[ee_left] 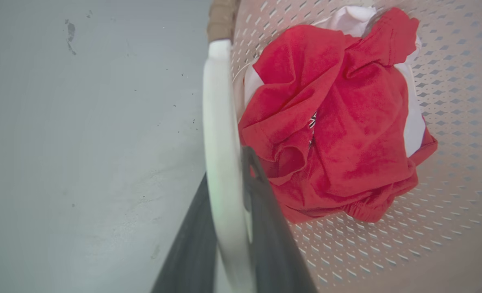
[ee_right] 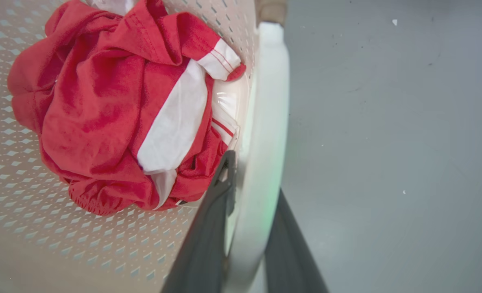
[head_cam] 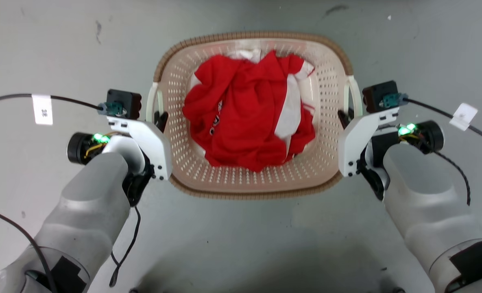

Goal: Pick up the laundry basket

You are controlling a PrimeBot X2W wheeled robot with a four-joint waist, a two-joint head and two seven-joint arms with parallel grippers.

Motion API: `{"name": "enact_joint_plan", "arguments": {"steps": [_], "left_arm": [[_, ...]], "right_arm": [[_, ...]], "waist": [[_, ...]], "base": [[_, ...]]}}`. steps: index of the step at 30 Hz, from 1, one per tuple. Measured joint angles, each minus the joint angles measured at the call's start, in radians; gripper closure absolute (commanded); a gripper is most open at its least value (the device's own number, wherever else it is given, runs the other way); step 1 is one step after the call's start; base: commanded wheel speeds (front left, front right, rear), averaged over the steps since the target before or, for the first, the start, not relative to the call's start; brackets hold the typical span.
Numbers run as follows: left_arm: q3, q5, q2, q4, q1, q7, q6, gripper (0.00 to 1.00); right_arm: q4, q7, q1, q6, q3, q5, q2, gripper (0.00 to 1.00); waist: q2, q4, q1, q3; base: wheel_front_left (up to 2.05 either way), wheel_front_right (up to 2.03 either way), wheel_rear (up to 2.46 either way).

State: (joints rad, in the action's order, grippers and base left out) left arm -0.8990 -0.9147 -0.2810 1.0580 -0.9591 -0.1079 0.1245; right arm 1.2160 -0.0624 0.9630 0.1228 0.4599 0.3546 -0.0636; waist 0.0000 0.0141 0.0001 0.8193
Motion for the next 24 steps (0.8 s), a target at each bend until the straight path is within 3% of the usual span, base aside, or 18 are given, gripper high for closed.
{"name": "enact_joint_plan", "arguments": {"steps": [9,13,24], "left_arm": [[-0.081,-0.108,0.0,0.017,0.056,0.072,-0.002,1.0],[-0.123,-0.181,-0.009,0.014,0.095,0.141,-0.002,1.0],[-0.17,-0.278,-0.011,0.024,0.122,0.279,-0.002,1.0]], "right_arm": [[-0.017,0.104,-0.071,-0.001,0.103,0.109,-0.005,1.0],[-0.025,0.193,-0.116,-0.002,0.165,0.186,-0.008,1.0],[-0.014,0.389,-0.138,-0.002,0.223,0.313,-0.007,1.0]], "waist": [[0.0,-0.008,-0.0001,-0.155],[0.0,-0.018,-0.0001,-0.29],[0.0,-0.032,-0.0003,-0.523]], "base": [[0.0,0.0,0.0],[0.0,0.0,0.0],[0.0,0.0,0.0]]}}
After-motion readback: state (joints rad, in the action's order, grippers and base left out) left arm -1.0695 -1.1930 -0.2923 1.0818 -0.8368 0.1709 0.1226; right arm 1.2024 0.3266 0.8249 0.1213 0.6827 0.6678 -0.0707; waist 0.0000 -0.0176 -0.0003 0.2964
